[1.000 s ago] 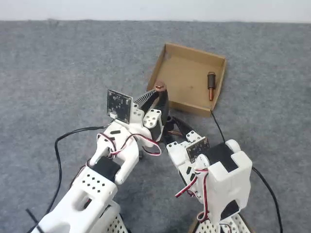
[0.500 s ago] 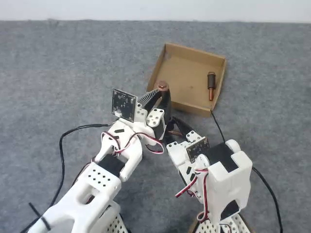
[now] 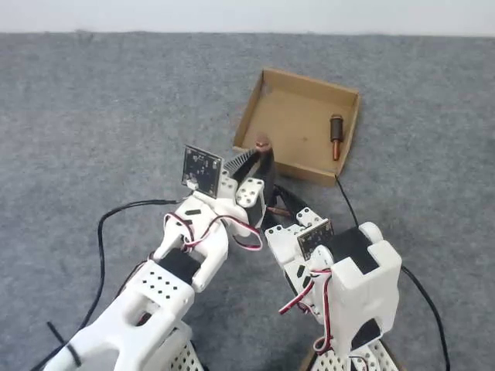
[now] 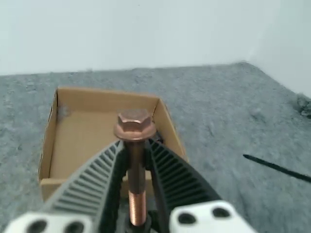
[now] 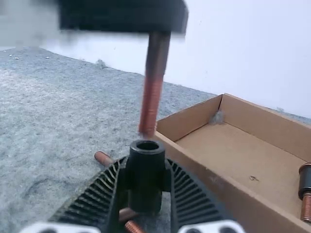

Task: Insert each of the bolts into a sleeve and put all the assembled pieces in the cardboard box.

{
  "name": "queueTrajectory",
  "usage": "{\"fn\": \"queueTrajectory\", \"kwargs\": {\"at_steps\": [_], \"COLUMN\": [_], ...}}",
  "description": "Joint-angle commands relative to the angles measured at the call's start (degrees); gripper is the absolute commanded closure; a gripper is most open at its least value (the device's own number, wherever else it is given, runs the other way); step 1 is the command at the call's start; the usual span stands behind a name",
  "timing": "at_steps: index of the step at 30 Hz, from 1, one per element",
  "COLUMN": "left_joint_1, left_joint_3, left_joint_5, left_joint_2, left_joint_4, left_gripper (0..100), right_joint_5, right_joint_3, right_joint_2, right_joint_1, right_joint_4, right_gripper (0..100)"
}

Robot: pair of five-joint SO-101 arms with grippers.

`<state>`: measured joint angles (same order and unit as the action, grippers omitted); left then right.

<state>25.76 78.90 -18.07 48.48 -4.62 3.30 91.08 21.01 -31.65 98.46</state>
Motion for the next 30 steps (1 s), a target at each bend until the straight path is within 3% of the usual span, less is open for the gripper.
{"fn": "queueTrajectory", "kwargs": {"at_steps": [1, 25, 30], "left_joint_1": [0.4, 1.5, 0.8], "left_joint_3": [-0.2, 1.5, 2.2], "left_joint_5": [-0.8, -0.6, -0.6], "left_joint_2": [0.1, -0.1, -0.1], "left_joint_4": [-1.9, -2.4, -6.9], "left_gripper": [99, 99, 99], "right_joint_5": [0.7, 0.7, 0.7], "right_joint_3": [1.0, 1.1, 1.1], "right_joint_2": [-0.7, -0.7, -0.7], "right_joint_1": [-0.1, -0.1, -0.1], "right_joint_4": [1.5, 2.2, 2.2], "right_gripper": [99.2, 99.2, 99.2]}}
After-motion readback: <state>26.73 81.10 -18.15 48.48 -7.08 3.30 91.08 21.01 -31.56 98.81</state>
